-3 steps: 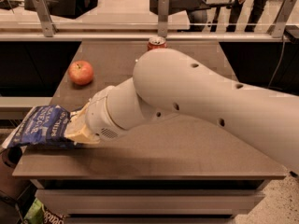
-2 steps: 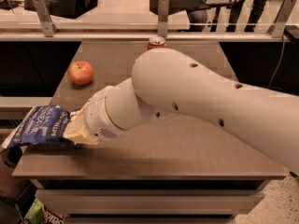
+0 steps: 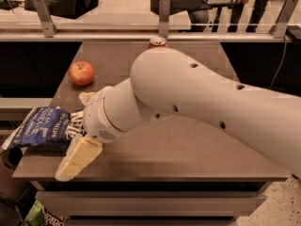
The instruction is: Pick blue chip bag
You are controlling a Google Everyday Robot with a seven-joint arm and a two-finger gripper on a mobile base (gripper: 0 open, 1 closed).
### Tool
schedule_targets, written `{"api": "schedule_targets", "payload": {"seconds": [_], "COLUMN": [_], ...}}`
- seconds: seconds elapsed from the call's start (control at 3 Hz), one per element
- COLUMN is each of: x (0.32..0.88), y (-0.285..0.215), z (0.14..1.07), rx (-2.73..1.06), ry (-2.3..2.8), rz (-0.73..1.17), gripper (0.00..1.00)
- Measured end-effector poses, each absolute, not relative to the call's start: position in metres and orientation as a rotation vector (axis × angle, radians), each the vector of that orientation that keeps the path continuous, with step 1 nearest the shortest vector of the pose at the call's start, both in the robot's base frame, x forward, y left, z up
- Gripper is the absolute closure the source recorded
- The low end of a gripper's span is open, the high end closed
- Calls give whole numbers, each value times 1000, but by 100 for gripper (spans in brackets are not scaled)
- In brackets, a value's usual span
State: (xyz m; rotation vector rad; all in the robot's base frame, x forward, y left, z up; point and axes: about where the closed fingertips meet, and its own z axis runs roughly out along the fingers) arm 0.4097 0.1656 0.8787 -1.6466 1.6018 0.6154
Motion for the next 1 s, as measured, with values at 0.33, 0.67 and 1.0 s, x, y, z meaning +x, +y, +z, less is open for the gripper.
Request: {"api": "schedule_targets", "payload": {"seconds": [0.33, 0.67, 1.0], "x": [410, 411, 417], "y": [166, 174, 190], "z": [879, 882, 885], "rx": [-1647, -1675, -1724], "ry": [1602, 1614, 1622], "rz": [615, 579, 517], "gripper": [0, 0, 0]}}
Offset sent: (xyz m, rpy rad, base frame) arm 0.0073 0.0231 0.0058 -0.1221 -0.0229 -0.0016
